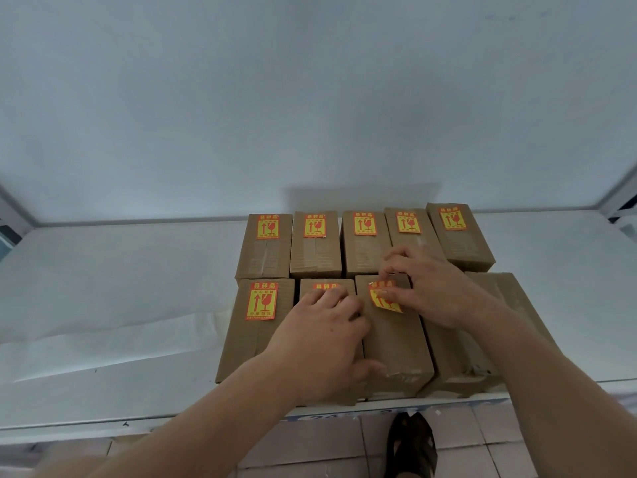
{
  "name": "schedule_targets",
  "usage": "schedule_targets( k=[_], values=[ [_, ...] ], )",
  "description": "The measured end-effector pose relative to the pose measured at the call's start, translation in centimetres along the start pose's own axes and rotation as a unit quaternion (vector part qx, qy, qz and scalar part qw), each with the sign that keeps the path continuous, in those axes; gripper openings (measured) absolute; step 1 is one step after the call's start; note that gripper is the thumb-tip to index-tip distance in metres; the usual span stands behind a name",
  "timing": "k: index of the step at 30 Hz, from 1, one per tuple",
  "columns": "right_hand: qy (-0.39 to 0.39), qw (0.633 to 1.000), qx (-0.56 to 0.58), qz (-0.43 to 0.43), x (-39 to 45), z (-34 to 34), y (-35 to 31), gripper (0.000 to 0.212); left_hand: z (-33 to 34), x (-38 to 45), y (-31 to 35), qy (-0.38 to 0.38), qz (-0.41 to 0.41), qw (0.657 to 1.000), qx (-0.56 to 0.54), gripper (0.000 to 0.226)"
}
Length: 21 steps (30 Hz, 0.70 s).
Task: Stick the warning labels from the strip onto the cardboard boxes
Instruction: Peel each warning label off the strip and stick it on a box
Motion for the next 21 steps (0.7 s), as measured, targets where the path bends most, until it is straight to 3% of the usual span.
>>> schedule_targets(
  k=[6,15,21],
  values=[
    [-0.016,0.998,-0.059,0.036,-1.5,1.3,1.1,0.058,0.0,-0.1,-0.1,-0.008,-0.007,1.000,-0.003,0.075],
    [-0.018,0.995,-0.079,0.056,-1.5,1.7,1.5,0.061,0.2,0.2,0.1,-0.024,-0.009,1.000,-0.012,0.077],
    [-0.011,0.998,-0.065,0.011,-1.5,1.9,0.2,0.050,0.0,0.1,0.1,-0.018,-0.008,1.000,-0.015,0.080]
  ],
)
Point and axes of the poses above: each hand's wrist, its own x-axis towards the middle knuckle, its own z-axis out of the palm, y = z × x, the point moved 8 cm from there along x, towards the middle knuckle, and after that the axes turned 9 degrees about -y, right-handed, at the moved point
